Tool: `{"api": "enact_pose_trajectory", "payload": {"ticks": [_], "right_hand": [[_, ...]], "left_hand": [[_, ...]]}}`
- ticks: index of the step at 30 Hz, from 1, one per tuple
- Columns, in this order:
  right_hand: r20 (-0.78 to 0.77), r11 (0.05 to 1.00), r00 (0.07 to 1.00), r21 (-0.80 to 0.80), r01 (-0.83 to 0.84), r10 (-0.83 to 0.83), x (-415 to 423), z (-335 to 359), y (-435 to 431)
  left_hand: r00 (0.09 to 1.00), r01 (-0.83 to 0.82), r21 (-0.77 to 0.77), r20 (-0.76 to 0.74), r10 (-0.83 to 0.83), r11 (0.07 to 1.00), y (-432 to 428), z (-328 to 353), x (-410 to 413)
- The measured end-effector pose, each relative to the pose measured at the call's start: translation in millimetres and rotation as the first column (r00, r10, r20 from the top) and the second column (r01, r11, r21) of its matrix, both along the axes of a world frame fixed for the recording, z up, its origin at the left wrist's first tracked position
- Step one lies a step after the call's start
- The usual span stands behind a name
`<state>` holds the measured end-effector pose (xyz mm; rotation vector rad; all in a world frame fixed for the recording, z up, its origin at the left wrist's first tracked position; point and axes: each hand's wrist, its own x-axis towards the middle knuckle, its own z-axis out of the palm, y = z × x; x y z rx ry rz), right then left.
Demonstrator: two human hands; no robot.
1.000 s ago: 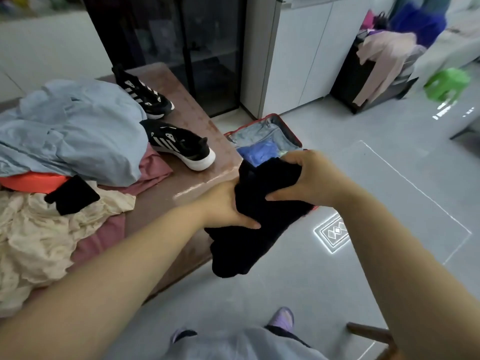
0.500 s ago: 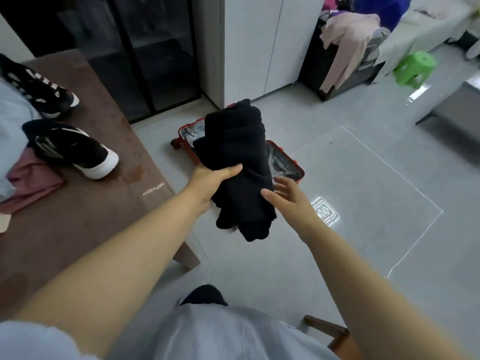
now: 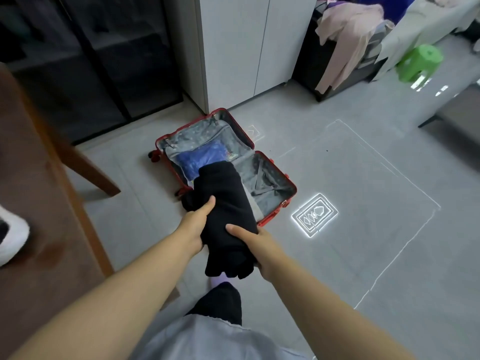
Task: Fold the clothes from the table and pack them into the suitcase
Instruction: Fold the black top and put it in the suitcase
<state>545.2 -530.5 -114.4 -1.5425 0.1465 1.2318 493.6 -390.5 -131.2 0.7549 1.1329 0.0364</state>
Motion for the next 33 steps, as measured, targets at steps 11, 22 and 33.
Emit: {"api": "enact_pose_trajectory", "payload": {"ticks": [11,22,33], "right_hand": [[-0.186,0.988,0.982,-0.137,-0.065,0.039,128,-35,43],[-0.05,0.939,0.958,-0.194,-0.285,0.281,297,-136,55],[-0.093,0.953,0.959,-0.12,-0.278,0.268,349,-332,51]], "left_hand": [[0.945,0.291,-0.085,-0.131,-0.3,0.953,35,-47,99],[0.993,-0.028,-0.062,-0.12,0.021,0.998,23,-150,244],[0.962,0.051,0.103,-0.272,-0.022,0.993,21,-377,300]]}}
